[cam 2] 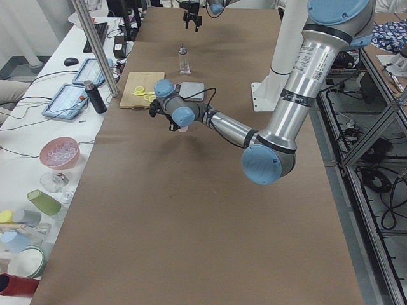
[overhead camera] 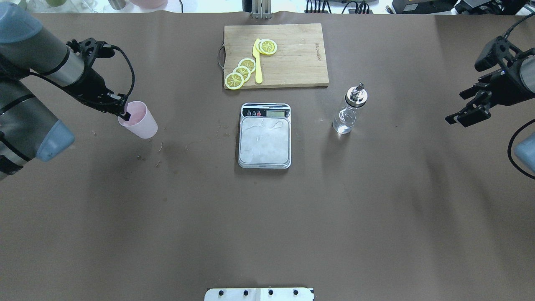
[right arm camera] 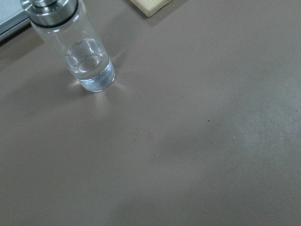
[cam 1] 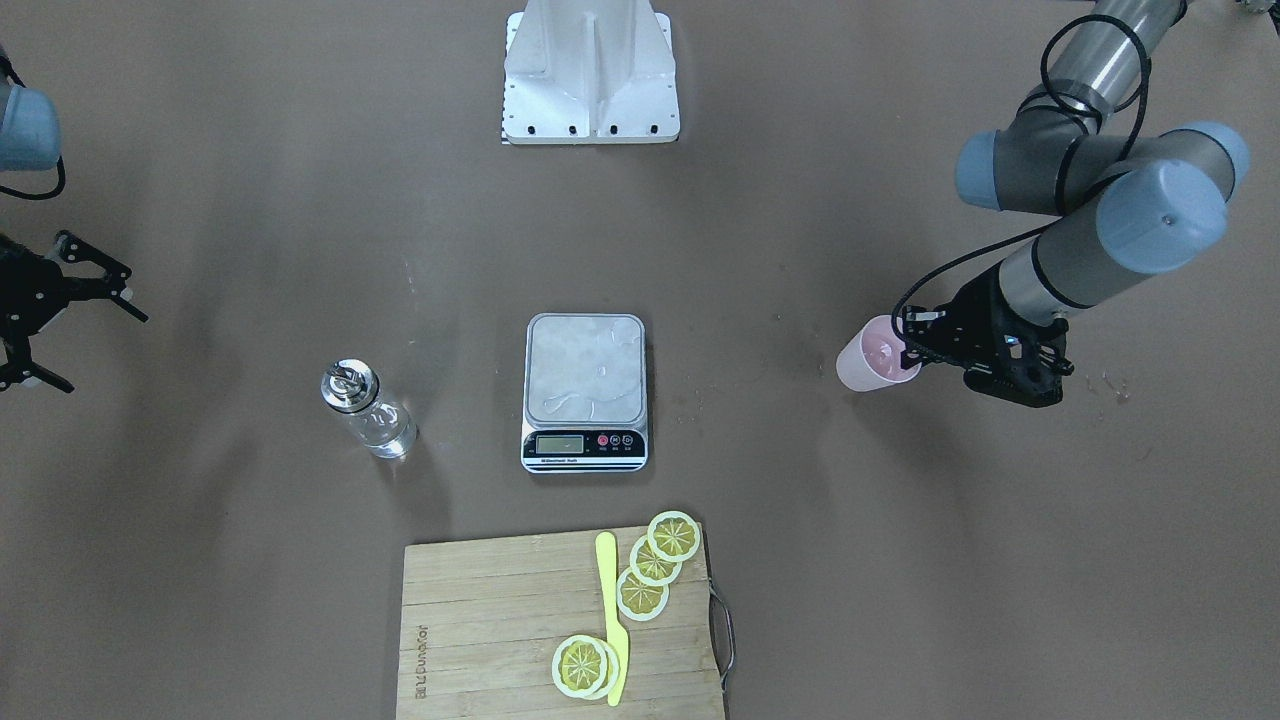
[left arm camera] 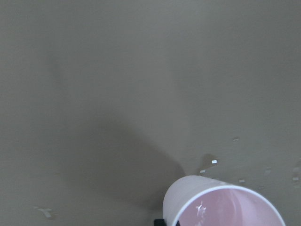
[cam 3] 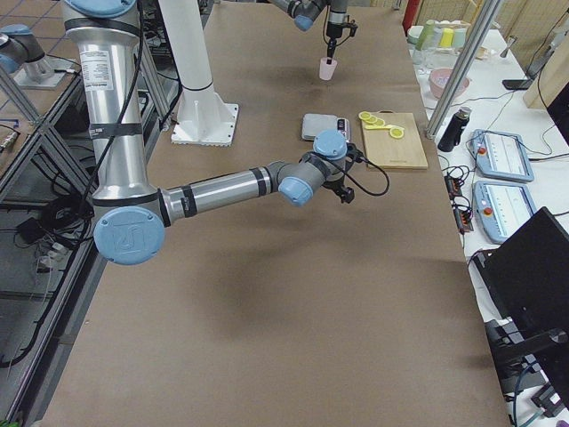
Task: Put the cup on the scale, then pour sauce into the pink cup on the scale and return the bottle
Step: 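Close the left gripper on the pink cup rim and lift it, then carry the pink cup with the left gripper onto the scale tray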
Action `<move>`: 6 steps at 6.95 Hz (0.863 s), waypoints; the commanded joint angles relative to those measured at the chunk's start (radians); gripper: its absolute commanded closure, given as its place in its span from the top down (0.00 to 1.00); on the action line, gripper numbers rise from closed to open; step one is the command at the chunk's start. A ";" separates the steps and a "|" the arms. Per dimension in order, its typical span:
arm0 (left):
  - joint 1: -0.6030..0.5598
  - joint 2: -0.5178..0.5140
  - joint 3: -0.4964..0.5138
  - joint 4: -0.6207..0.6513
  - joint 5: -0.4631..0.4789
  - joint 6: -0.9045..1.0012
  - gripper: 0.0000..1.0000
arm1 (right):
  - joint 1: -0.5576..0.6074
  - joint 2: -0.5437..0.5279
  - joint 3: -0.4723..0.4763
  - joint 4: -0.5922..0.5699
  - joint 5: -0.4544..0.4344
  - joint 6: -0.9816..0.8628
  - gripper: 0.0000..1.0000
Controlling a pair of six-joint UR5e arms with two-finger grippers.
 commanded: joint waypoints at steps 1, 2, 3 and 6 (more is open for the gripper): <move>0.083 -0.108 -0.023 0.013 0.034 -0.236 0.00 | -0.009 0.021 0.001 0.000 -0.001 0.002 1.00; 0.132 -0.136 -0.043 0.013 0.086 -0.313 0.00 | -0.021 0.021 0.001 0.000 -0.001 0.002 1.00; 0.183 -0.171 -0.045 0.015 0.125 -0.380 0.00 | -0.023 0.021 0.001 0.000 -0.001 0.003 1.00; 0.272 -0.307 -0.031 0.172 0.229 -0.415 0.00 | -0.029 0.020 0.002 0.002 0.001 0.018 1.00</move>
